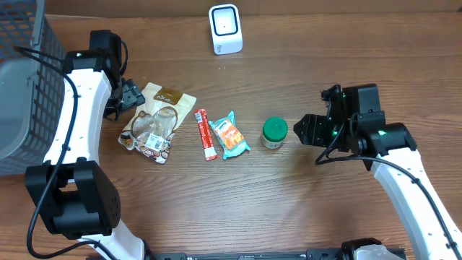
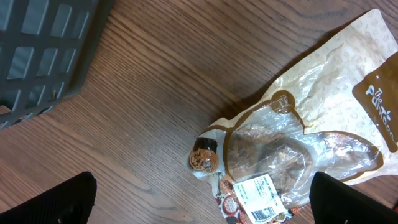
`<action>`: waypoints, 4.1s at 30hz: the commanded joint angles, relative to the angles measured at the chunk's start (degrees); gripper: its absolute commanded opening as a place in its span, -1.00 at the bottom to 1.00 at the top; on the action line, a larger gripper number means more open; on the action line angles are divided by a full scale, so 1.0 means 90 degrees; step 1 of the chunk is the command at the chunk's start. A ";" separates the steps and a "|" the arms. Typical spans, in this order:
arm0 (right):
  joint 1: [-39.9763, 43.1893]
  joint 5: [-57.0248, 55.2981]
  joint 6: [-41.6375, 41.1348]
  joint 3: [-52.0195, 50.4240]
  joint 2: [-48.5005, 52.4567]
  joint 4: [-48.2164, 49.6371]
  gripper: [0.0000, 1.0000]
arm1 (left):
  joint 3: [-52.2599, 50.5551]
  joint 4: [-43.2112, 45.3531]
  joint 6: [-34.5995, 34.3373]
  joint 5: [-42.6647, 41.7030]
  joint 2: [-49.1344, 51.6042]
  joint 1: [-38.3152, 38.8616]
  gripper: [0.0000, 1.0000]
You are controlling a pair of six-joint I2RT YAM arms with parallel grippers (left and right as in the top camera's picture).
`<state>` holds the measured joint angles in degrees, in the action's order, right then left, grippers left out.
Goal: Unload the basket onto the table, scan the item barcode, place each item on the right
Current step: 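Raise the right gripper and move it toward the green-capped jar, then lower the right gripper over the jar and grasp it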
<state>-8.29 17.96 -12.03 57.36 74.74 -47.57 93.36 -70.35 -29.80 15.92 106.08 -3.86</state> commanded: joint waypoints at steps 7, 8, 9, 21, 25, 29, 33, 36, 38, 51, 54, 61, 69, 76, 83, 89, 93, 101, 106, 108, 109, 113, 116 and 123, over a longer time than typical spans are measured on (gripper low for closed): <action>0.0000 -0.0039 -0.0041 0.0121 0.0053 0.0114 0.27 | 0.0121 -0.0010 0.0002 0.0085 -0.0051 0.0010 1.00; 0.0000 -0.0039 -0.0041 0.0121 0.0058 0.0141 0.27 | 0.0121 -0.0010 0.0005 0.0085 -0.0051 0.0010 1.00; 0.0000 -0.0039 -0.0041 0.0121 0.0068 0.0158 0.27 | 0.0121 -0.0010 0.0002 0.0085 -0.0051 0.0010 0.99; 0.0000 -0.0036 -0.0041 0.0068 0.0294 0.0240 0.28 | 0.0121 -0.0010 0.0005 0.0083 -0.0051 0.0010 1.00; 0.0000 -0.0036 -0.0044 0.0068 0.0350 0.0250 0.28 | 0.0121 -0.0010 0.0005 0.0085 -0.0051 0.0010 1.00; 0.0000 0.0015 -0.0051 0.0068 0.0352 0.0279 0.38 | 0.0121 -0.0010 0.0005 0.0085 -0.0051 0.0010 1.00; 0.0000 0.0032 -0.0503 0.0423 0.0355 0.0619 0.86 | 0.0121 -0.0010 0.0005 0.0085 -0.0051 0.0010 0.99; 0.0000 0.0056 -0.0495 0.1506 0.0418 -0.0236 1.00 | 0.0121 -0.0010 0.0002 0.0085 -0.0051 0.0010 0.99; 0.0000 -0.0032 -0.0427 0.2429 0.0595 -0.1018 1.00 | 0.0121 -0.0010 0.0002 0.0085 -0.0051 0.0010 0.99; -0.1292 -0.1634 -0.0357 0.3157 0.1831 -0.1994 1.00 | 0.0121 -0.0010 0.0005 0.0085 -0.0051 0.0010 1.00; -0.1603 -0.1955 -0.0359 0.3157 0.2225 -0.2018 1.00 | 0.0121 -0.0010 0.0002 0.0085 -0.0051 0.0010 0.99; -0.1792 -0.2038 -0.0527 0.3157 0.3133 -0.2086 1.00 | 0.0121 -0.0010 0.0005 0.0085 -0.0051 0.0010 0.99; -0.1792 -0.2038 -0.0532 0.3147 0.3320 -0.2074 1.00 | 0.0121 -0.0010 0.0005 0.0085 -0.0051 0.0010 0.99; -0.1792 -0.2038 -0.0646 0.2795 0.3320 -0.1741 1.00 | 0.0121 -0.0010 0.0002 0.0085 -0.0051 0.0010 1.00; -0.1792 -0.2038 -0.0644 0.2477 0.3320 -0.1319 1.00 | 0.0121 -0.0010 0.0002 0.0085 -0.0051 0.0010 1.00; -0.1792 -0.2038 -0.0644 0.2283 0.3322 -0.1066 1.00 | 0.0121 -0.0010 0.0005 0.0085 -0.0051 0.0010 0.99; -0.1792 -0.2040 -0.0641 0.2154 0.3322 -0.0979 1.00 | 0.0121 -0.0010 0.0002 0.0085 -0.0051 0.0010 1.00; -0.1792 -0.2052 -0.0639 0.2120 0.3322 -0.0967 1.00 | 0.0121 -0.0010 0.0002 0.0085 -0.0051 0.0010 1.00; -0.1792 -0.2404 -0.0644 0.2120 0.3322 -0.1110 1.00 | 0.0121 -0.0010 0.0002 0.0085 -0.0051 0.0010 1.00; -0.1792 -0.2419 -0.0646 0.2120 0.3325 -0.1124 1.00 | 0.0121 -0.0010 0.0002 0.0085 -0.0051 0.0010 0.99; -0.1792 -0.2424 -0.0644 0.2120 0.3322 -0.1129 1.00 | 0.0121 -0.0010 0.0002 0.0085 -0.0051 0.0010 1.00; -0.1792 -0.2569 -0.0646 0.2120 0.3322 -0.1178 1.00 | 0.0121 -0.0010 0.0005 0.0085 -0.0051 0.0010 1.00; -0.1792 -0.2594 -0.0670 0.2120 0.3322 -0.1214 1.00 | 0.0121 -0.0010 0.0005 0.0085 -0.0051 0.0010 0.99; -0.1792 -0.2754 -0.1190 0.2120 0.3325 -0.1127 1.00 | 0.0121 -0.0010 0.0002 0.0085 -0.0051 0.0010 1.00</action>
<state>-24.47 -4.97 -19.11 76.79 104.75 -58.50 93.38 -70.32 -29.80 15.92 106.08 -3.86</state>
